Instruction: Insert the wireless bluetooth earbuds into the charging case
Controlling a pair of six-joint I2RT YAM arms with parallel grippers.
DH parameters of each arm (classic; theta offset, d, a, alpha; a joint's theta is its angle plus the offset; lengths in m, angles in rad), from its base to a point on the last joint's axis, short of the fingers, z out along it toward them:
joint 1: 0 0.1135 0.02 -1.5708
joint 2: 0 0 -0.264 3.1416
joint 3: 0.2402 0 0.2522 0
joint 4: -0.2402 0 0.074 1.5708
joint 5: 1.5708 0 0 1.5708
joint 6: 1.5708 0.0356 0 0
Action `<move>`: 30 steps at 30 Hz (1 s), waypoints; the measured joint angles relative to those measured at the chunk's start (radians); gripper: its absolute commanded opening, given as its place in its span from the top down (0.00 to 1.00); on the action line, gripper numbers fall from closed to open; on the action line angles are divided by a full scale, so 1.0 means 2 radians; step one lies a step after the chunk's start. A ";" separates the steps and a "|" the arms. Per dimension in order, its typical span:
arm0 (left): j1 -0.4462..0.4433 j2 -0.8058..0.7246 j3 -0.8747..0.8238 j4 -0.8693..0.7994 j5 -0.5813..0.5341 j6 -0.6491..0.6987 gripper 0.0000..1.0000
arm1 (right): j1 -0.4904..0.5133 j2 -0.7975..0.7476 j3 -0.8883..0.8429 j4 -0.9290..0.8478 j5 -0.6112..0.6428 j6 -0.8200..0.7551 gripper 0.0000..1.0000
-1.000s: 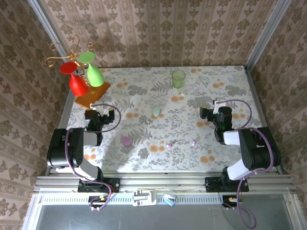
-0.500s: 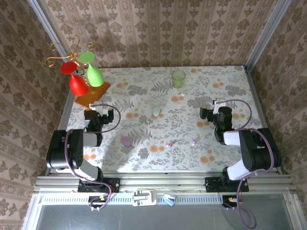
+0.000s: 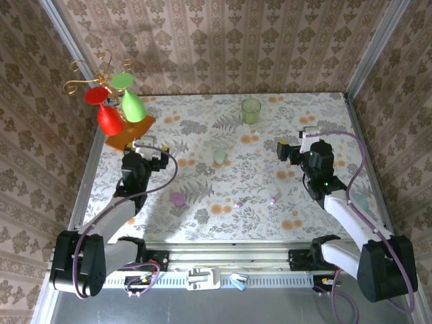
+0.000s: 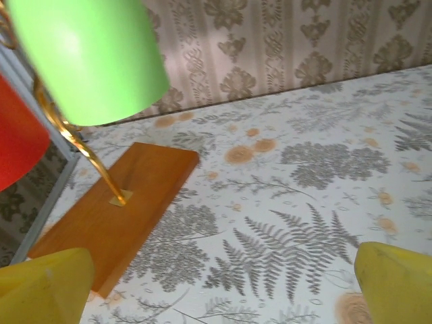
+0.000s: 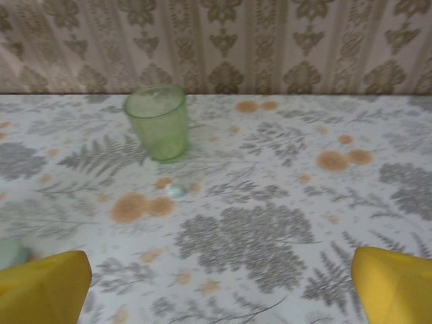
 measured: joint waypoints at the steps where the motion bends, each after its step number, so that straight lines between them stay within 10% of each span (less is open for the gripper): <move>1: -0.007 -0.001 0.009 -0.014 0.000 -0.004 0.00 | 0.007 -0.001 0.009 -0.016 -0.002 0.008 0.00; 17: -0.059 -0.005 0.030 -0.088 0.019 -0.053 0.00 | 0.218 0.293 0.244 -0.163 0.080 0.161 0.01; 30: -0.059 -0.066 0.004 -0.115 0.014 -0.067 0.00 | 0.233 0.552 0.528 -0.294 0.105 0.217 0.13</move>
